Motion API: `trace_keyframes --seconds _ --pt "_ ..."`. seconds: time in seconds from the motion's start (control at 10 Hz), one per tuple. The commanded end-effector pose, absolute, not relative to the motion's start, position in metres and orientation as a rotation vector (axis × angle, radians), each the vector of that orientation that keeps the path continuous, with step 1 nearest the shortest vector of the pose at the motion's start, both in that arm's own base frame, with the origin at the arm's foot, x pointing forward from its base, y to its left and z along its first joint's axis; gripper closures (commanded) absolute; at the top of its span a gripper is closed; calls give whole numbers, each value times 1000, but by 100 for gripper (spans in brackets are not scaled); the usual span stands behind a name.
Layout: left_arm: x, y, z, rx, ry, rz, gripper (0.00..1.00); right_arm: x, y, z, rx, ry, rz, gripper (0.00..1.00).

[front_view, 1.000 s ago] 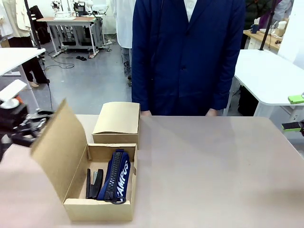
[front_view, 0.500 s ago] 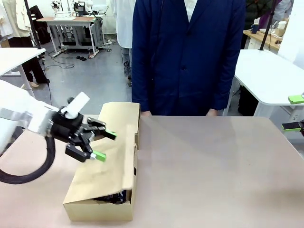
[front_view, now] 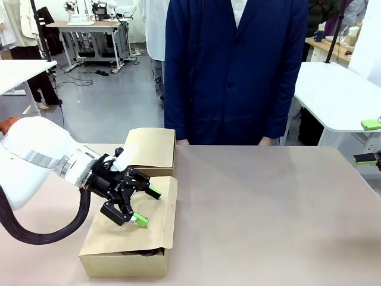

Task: Place items inside the box.
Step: Close the lid of the Mailer Box closest to the robot.

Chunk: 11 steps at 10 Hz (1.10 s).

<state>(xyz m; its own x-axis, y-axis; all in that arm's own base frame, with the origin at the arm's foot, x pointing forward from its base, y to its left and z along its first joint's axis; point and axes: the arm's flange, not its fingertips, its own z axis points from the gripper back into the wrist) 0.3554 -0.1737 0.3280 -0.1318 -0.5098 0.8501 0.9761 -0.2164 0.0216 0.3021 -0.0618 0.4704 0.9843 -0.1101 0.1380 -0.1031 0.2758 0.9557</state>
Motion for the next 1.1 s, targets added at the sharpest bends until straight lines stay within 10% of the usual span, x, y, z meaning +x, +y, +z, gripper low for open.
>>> trace_keyframes --seconds 0.0,0.6,1.0 --pt "271 -144 322 -859 -776 -1612 0 302 -62 473 1315 -203 0 0" --pt "258 -13 411 -1115 -774 -1352 0 302 -62 473 1315 -203 0 0" --pt "270 92 429 -1697 -883 -359 0 302 -62 473 1315 -203 0 0"
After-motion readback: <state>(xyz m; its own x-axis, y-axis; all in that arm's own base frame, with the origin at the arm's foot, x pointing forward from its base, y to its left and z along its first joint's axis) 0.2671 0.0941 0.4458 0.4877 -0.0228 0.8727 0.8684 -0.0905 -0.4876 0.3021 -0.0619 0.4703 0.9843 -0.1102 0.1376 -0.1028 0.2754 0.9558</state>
